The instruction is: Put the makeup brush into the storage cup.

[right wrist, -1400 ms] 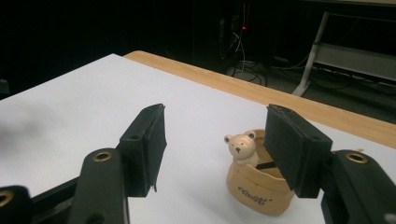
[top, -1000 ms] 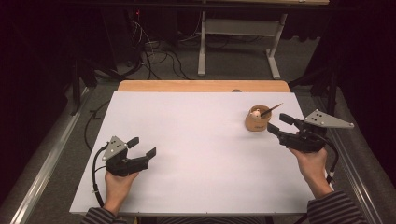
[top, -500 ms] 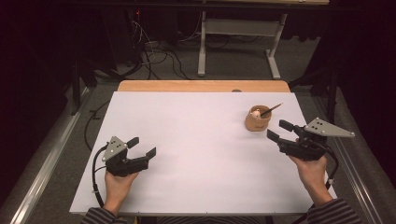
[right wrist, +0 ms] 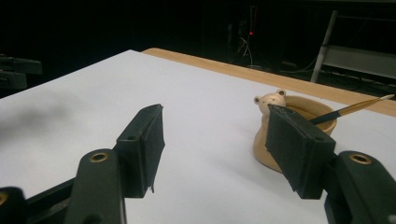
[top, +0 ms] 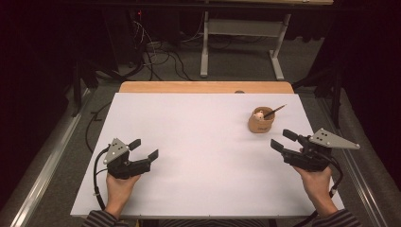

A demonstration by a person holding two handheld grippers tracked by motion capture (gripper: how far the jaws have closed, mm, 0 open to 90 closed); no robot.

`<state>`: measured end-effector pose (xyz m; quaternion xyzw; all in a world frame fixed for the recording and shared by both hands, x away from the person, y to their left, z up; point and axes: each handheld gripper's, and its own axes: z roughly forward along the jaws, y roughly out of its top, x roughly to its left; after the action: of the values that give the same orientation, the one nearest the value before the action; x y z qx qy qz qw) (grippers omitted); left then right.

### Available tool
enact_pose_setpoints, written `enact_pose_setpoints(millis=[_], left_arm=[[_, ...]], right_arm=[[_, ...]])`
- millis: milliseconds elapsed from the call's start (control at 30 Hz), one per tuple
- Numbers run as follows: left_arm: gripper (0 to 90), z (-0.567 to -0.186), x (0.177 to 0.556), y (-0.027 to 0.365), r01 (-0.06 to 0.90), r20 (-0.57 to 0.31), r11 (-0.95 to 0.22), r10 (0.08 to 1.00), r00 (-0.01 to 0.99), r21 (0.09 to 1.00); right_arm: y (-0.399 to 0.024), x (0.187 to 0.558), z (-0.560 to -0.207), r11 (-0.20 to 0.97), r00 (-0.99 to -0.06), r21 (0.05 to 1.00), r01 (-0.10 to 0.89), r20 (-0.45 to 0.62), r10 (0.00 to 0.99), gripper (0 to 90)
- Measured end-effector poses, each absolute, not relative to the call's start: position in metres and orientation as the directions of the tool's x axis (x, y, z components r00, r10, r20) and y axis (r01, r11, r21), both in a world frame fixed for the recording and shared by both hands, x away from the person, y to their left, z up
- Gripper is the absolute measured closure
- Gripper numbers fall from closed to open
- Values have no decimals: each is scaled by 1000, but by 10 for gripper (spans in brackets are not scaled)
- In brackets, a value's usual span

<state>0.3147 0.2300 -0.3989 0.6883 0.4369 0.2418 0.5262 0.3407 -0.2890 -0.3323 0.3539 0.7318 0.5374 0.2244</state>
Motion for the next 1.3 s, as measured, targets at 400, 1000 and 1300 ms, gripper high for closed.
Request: enact_pose_setpoints(millis=[400,1000,1300], left_arm=[[206,-399,315,230,346,-126,-65,856,502,936],[207,-399,315,230,348,-124,-69,855,503,935],[207,-399,314,230,345,-125,-66,855,503,936]], right_arm=[[-288,335,-341,169,-653,942,290,66,754,395],[-287,332,-355,162,-654,938,307,85,751,396],[-285,332,-361,153,-653,936,316,98,751,397]])
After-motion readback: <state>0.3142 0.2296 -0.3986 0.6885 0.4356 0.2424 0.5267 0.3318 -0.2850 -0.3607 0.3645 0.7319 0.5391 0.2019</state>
